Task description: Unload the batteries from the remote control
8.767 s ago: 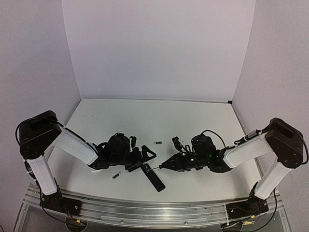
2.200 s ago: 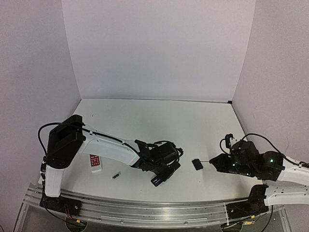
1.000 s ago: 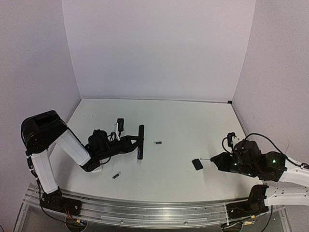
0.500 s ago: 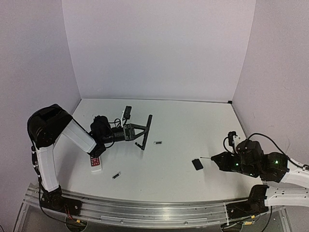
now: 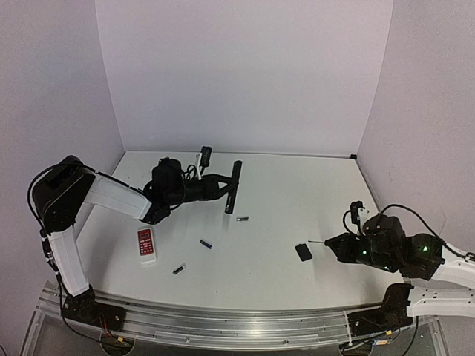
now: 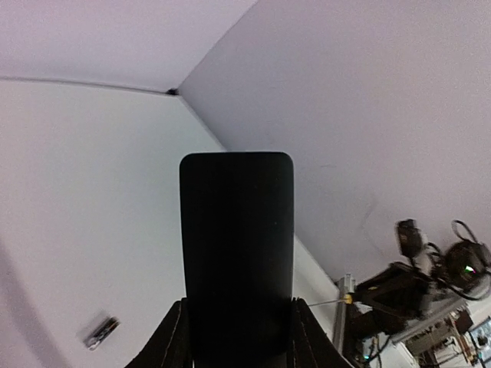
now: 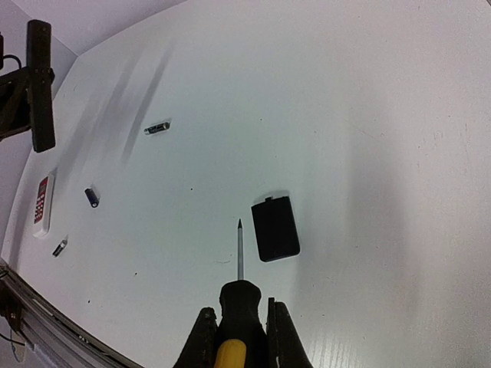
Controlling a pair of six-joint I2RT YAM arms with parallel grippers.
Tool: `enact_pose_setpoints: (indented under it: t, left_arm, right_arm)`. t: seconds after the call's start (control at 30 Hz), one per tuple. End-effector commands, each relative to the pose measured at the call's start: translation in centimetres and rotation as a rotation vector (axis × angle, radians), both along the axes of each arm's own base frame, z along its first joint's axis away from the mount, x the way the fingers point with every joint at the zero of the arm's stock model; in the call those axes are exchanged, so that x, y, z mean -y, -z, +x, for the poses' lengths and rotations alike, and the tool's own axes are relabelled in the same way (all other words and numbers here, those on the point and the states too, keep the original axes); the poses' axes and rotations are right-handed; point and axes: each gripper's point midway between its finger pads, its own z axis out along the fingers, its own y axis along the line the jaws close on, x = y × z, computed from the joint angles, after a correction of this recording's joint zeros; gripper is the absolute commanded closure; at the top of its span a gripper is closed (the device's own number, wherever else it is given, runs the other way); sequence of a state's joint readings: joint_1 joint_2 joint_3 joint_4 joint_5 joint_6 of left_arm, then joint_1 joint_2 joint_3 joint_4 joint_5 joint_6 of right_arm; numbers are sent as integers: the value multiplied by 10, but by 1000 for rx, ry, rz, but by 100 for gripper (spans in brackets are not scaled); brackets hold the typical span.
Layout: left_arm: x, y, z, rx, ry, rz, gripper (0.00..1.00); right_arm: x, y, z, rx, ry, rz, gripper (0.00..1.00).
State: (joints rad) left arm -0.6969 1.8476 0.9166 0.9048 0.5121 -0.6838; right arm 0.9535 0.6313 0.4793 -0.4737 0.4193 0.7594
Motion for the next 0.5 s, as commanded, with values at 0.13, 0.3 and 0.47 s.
enact_pose_setpoints:
  t: [0.13, 0.3, 0.47]
  left_arm:
    - [21, 92, -4, -258, -340, 617, 100]
    - [19, 146, -40, -376, -457, 870, 100]
    - [20, 186, -75, -478, -496, 1000, 100]
  right_arm:
    - [-5, -4, -1, -12, -14, 10, 100]
    - [-12, -2, -3, -24, -53, 6, 100]
    - [-43, -6, -5, 7, -206, 36, 100]
